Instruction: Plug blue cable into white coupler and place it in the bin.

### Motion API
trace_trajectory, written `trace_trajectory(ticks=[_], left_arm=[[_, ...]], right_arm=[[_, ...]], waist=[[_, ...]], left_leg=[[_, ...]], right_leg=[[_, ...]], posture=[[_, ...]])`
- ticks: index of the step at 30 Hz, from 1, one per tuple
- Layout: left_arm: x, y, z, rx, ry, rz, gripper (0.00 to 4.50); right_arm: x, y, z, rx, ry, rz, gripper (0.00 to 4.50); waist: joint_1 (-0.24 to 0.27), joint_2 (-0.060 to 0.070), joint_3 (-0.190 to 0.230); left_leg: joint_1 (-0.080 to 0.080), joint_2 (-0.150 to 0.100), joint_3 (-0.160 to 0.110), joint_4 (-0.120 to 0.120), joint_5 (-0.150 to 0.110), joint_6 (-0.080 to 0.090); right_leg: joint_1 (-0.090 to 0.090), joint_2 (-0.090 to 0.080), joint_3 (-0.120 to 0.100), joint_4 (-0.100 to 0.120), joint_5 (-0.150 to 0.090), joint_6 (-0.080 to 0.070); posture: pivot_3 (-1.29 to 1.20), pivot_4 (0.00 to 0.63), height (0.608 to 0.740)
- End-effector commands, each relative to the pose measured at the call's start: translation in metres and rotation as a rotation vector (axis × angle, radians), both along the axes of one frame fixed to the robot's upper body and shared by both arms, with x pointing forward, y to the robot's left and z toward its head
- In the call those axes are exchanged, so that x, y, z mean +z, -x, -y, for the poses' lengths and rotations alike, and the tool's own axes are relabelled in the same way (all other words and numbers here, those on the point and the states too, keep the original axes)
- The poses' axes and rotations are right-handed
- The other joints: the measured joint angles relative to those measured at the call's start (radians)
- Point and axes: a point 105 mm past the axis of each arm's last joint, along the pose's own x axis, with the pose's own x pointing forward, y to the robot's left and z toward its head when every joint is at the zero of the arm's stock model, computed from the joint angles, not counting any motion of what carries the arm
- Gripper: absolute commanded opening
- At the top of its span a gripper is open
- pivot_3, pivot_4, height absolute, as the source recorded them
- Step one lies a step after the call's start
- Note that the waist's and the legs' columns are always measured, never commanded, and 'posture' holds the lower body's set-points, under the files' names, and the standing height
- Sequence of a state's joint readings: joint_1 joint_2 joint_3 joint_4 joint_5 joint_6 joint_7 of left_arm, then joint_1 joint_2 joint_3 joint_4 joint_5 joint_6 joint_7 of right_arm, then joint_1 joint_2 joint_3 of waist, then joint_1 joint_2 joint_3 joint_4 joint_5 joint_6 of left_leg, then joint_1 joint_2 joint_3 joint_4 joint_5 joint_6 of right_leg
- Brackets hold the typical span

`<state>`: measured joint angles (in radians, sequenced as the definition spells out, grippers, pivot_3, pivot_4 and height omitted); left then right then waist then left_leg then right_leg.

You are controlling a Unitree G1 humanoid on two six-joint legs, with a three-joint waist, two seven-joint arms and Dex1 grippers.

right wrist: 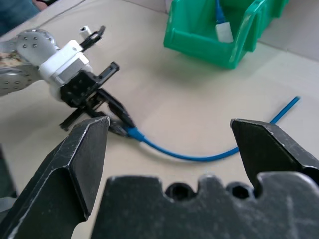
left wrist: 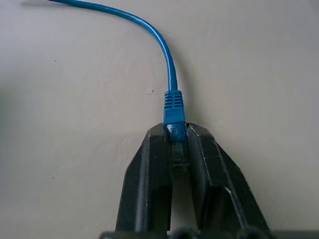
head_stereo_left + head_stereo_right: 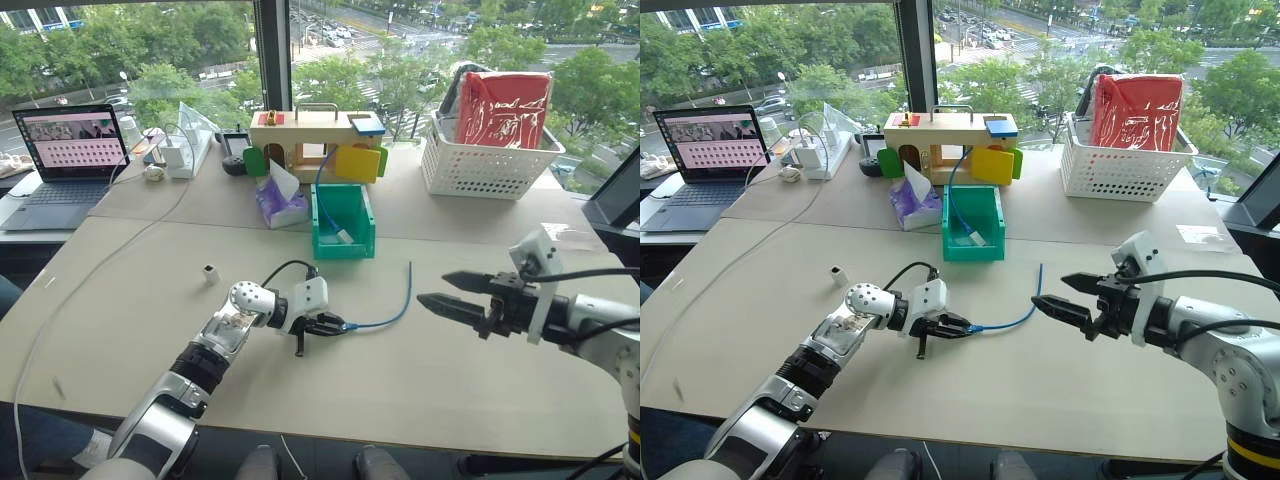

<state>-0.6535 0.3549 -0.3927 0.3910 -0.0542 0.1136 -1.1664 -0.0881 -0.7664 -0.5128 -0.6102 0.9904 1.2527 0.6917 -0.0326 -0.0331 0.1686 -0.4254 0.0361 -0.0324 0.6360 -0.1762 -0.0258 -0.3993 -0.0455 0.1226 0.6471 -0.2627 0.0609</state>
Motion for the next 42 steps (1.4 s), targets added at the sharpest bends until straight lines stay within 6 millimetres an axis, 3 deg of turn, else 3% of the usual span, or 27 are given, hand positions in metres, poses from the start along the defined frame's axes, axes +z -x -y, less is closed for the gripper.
trace_trajectory(ticks=[1, 3, 8, 14, 18, 28, 42], left_arm=[[-0.001, 0.006, 0.016, -0.015, 0.011, -0.033, 0.09], [0.01, 0.005, 0.027, 0.001, 0.068, -0.039, 0.09], [0.025, 0.015, 0.043, -0.015, 0.119, -0.065, 0.09], [0.037, 0.025, 0.047, -0.011, 0.173, -0.103, 0.09], [0.04, 0.03, 0.048, 0.01, 0.182, -0.114, 0.09], [0.043, 0.029, 0.049, 0.056, 0.195, -0.082, 0.09], [0.043, 0.032, 0.054, 0.03, 0.194, -0.078, 0.09]], right_arm=[[-0.006, 0.025, -0.018, 0.001, -0.191, -0.072, 4.5], [-0.01, 0.029, -0.025, -0.071, -0.373, -0.119, 4.5], [-0.04, 0.028, -0.04, -0.293, -0.547, -0.284, 4.5], [-0.049, 0.022, -0.054, -0.485, -0.722, -0.393, 4.5], [-0.038, 0.011, -0.058, -0.599, -0.928, -0.425, 4.5], [-0.047, 0.001, -0.07, -0.613, -0.911, -0.493, 4.5], [-0.049, -0.019, -0.062, -0.641, -0.881, -0.4, 4.5]], waist=[[0.002, 0.0, 0.0], [0.0, 0.001, -0.001], [-0.013, 0.001, -0.001], [-0.035, 0.004, -0.002], [-0.036, 0.004, -0.002], [-0.033, 0.004, -0.002], [-0.031, 0.004, -0.002]], left_leg=[[0.0, 0.0, 0.0, 0.0, 0.0, 0.0], [0.001, 0.0, -0.001, 0.0, 0.0, 0.0], [0.0, -0.001, -0.002, 0.002, 0.0, 0.0], [0.001, 0.0, -0.002, 0.001, 0.0, 0.0], [0.0, 0.0, -0.002, 0.001, 0.0, 0.0], [-0.001, 0.0, -0.002, 0.001, 0.0, 0.0], [-0.002, 0.0, -0.001, 0.001, 0.0, 0.0]], right_leg=[[0.001, 0.0, 0.0, 0.0, 0.0, 0.0], [0.003, 0.0, -0.001, -0.001, 0.0, 0.001], [0.003, 0.0, 0.0, -0.001, -0.002, 0.005], [0.002, 0.001, 0.001, 0.001, -0.002, 0.004], [0.0, 0.001, 0.001, 0.001, -0.003, 0.004], [-0.001, 0.001, 0.001, 0.0, -0.002, 0.003], [-0.002, 0.001, 0.001, 0.0, -0.003, 0.003]], posture=[[0.0, 0.15, 0.733], [0.0, 0.15, 0.733], [0.0, 0.15, 0.733], [0.0, 0.15, 0.733], [0.0, 0.15, 0.733], [0.0, 0.15, 0.733], [0.0, 0.15, 0.733]])
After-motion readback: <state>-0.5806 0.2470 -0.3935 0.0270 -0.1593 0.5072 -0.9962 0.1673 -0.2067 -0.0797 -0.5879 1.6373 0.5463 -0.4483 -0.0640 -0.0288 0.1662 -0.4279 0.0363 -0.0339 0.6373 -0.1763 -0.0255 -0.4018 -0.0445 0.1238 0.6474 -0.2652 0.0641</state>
